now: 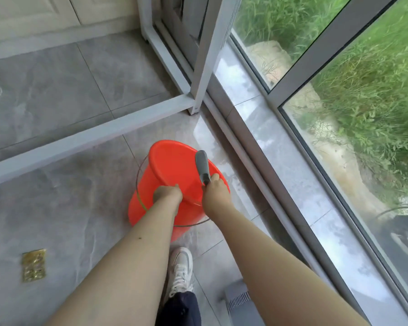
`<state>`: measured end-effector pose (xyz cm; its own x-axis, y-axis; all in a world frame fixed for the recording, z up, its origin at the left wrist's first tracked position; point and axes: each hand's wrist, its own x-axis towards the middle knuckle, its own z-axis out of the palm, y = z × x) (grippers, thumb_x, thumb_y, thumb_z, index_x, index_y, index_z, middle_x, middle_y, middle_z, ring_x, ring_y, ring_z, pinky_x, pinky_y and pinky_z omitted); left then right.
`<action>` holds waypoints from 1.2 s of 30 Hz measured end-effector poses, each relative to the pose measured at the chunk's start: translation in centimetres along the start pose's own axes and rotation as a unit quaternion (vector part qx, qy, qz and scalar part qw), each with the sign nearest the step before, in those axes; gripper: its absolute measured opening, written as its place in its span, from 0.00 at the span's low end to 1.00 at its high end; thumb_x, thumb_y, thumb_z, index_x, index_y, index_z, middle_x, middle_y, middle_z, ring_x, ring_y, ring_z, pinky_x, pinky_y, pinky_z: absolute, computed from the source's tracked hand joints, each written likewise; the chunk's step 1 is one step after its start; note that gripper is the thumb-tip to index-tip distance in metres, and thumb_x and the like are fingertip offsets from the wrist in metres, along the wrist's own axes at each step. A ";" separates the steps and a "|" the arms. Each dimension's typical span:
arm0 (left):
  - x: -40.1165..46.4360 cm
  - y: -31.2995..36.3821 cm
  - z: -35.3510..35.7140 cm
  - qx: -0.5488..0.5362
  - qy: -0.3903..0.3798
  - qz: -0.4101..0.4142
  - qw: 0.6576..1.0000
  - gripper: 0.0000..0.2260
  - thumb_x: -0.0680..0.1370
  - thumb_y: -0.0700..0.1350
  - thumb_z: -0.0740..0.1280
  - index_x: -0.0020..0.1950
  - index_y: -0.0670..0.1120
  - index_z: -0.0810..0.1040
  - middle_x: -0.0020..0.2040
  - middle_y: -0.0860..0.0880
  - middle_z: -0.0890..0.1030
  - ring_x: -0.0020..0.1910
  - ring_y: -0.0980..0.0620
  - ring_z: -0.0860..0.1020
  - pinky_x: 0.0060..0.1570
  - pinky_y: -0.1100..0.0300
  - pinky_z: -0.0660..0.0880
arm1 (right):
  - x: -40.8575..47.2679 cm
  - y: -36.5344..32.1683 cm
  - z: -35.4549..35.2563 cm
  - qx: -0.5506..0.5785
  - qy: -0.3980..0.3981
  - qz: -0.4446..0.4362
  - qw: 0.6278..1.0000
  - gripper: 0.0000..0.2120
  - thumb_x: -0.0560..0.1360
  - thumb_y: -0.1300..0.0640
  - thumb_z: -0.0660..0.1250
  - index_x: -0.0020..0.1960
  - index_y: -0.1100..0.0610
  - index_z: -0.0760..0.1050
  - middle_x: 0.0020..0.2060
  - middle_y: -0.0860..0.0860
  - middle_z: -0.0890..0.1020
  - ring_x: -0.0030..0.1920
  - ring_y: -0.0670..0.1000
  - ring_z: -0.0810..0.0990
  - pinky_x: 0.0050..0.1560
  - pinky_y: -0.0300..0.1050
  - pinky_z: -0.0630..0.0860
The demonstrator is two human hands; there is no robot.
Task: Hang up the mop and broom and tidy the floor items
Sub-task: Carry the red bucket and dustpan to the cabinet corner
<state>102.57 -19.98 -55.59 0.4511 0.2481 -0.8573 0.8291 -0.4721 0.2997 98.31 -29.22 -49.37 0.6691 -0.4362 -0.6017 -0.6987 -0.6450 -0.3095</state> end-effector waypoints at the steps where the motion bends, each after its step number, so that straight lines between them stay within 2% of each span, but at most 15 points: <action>1: -0.8 -0.6 -0.5 0.009 0.004 -0.008 1.000 0.21 0.79 0.50 0.64 0.61 0.34 0.77 0.56 0.37 0.82 0.52 0.39 0.83 0.53 0.48 0.80 | -0.9 0.4 -0.2 0.001 0.007 -0.001 1.000 0.10 0.79 0.63 0.57 0.59 0.64 0.66 0.59 0.60 0.74 0.60 0.61 0.74 0.49 0.48 0.68; 9: -7.0 -6.1 -3.4 -0.053 -0.006 0.030 0.998 0.24 0.79 0.50 0.64 0.67 0.34 0.72 0.64 0.37 0.76 0.60 0.38 0.78 0.59 0.47 0.77 | -9.6 0.5 -1.1 0.017 0.043 -0.043 0.998 0.05 0.79 0.62 0.56 0.54 0.61 0.66 0.52 0.59 0.78 0.48 0.59 0.77 0.38 0.45 0.64; 16: -13.2 -11.4 -8.3 -0.124 0.024 0.046 0.991 0.22 0.78 0.49 0.64 0.65 0.33 0.73 0.64 0.37 0.77 0.61 0.38 0.78 0.59 0.48 0.77 | -18.3 -0.9 -1.9 -0.029 0.033 -0.114 0.993 0.10 0.80 0.58 0.56 0.58 0.61 0.66 0.54 0.58 0.78 0.54 0.59 0.79 0.41 0.45 0.66; 21: -16.9 -15.3 -11.8 -0.117 0.050 0.016 0.992 0.23 0.78 0.51 0.63 0.64 0.32 0.72 0.62 0.36 0.78 0.58 0.38 0.80 0.59 0.48 0.77 | -23.5 -3.1 -1.1 -0.049 -0.012 -0.172 0.984 0.14 0.80 0.58 0.56 0.63 0.63 0.66 0.57 0.60 0.77 0.56 0.60 0.77 0.43 0.43 0.66; 25: -17.6 -19.3 -16.6 -0.155 0.070 -0.007 0.985 0.24 0.79 0.51 0.62 0.66 0.32 0.70 0.64 0.35 0.77 0.61 0.38 0.78 0.61 0.48 0.76 | -27.5 -6.7 1.2 -0.037 -0.036 -0.214 0.975 0.14 0.80 0.58 0.56 0.63 0.64 0.65 0.56 0.63 0.77 0.50 0.62 0.78 0.44 0.49 0.71; 27: -17.7 -21.7 -18.9 -0.176 0.077 -0.023 0.981 0.25 0.80 0.51 0.61 0.67 0.32 0.69 0.64 0.36 0.77 0.62 0.39 0.78 0.61 0.48 0.76 | -29.4 -8.5 3.2 -0.054 -0.046 -0.238 0.969 0.15 0.80 0.58 0.56 0.63 0.64 0.65 0.56 0.63 0.77 0.52 0.63 0.78 0.44 0.50 0.72; 31: -18.0 -26.6 -23.0 -0.224 0.098 -0.051 0.968 0.24 0.80 0.51 0.62 0.64 0.32 0.71 0.60 0.36 0.80 0.57 0.39 0.81 0.57 0.47 0.78 | -33.8 -12.1 7.7 -0.117 -0.066 -0.295 0.946 0.15 0.80 0.57 0.55 0.62 0.65 0.66 0.57 0.63 0.76 0.56 0.63 0.77 0.48 0.50 0.72; 36: -17.1 -33.7 -28.8 -0.294 0.118 -0.075 0.945 0.27 0.80 0.52 0.59 0.66 0.29 0.67 0.62 0.35 0.78 0.60 0.38 0.79 0.61 0.47 0.76 | -39.3 -16.1 13.8 -0.166 -0.102 -0.340 0.920 0.16 0.80 0.56 0.55 0.63 0.65 0.66 0.57 0.63 0.76 0.56 0.63 0.78 0.53 0.54 0.74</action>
<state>76.39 16.03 -38.94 0.3177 0.4894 -0.8122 0.8983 0.1188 0.4230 79.79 6.93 -30.90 0.8384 0.2444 -0.4872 0.0028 -0.8958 -0.4445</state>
